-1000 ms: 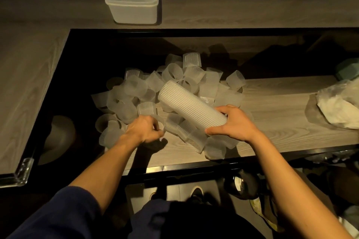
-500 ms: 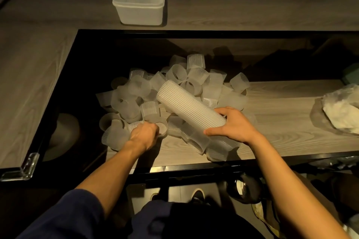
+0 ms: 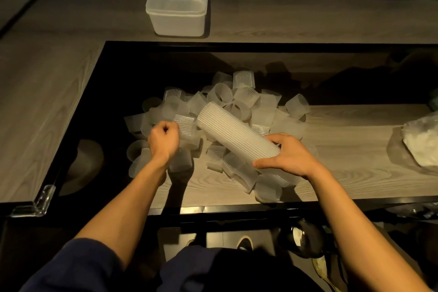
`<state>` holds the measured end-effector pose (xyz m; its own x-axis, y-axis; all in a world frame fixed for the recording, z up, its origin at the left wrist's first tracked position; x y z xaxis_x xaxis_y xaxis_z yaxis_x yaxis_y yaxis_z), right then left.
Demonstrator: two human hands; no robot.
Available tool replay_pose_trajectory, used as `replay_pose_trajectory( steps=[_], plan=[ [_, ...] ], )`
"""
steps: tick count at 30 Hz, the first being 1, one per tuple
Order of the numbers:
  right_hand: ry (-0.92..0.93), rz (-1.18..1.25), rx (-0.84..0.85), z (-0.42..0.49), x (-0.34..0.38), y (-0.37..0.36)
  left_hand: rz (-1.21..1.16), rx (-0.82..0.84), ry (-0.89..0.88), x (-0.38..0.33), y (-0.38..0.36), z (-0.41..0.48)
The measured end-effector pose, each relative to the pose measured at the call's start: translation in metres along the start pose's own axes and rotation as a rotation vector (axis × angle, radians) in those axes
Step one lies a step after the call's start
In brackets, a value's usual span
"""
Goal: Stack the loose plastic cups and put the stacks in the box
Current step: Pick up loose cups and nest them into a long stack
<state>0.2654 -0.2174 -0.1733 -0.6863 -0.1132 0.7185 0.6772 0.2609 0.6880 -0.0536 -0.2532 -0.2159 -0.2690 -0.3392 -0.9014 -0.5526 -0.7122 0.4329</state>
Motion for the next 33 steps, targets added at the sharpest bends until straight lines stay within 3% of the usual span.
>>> replay_pose_trajectory(
  steps=[5, 15, 29, 33],
  plan=[
    [0.029, -0.043, 0.084, 0.002, 0.006, 0.003, -0.146, -0.059, 0.098, -0.007, 0.001, 0.013],
    [0.068, -0.086, 0.093, 0.011, 0.009, 0.0, -0.092, 0.204, -0.137, -0.019, 0.001, 0.012],
    [0.026, -0.029, 0.106, 0.009, 0.005, -0.002, 0.005, 0.133, -0.222, -0.018, 0.006, 0.015],
    [0.03, -0.022, 0.115, 0.008, 0.007, -0.003, 0.009, 0.182, -0.243, -0.021, 0.004, 0.01]
  ],
)
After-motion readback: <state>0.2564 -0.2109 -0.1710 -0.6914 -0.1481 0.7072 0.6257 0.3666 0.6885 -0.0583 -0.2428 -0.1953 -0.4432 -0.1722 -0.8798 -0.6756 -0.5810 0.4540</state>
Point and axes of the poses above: each hand's wrist, its own z-axis towards the middle knuckle, its own y-axis out of the back of the hand, x = y × z, the point moved 1 cm from there along z, towards the middle knuckle, and after that the axes turned 12 degrees about -x, right-handed, at the moved point
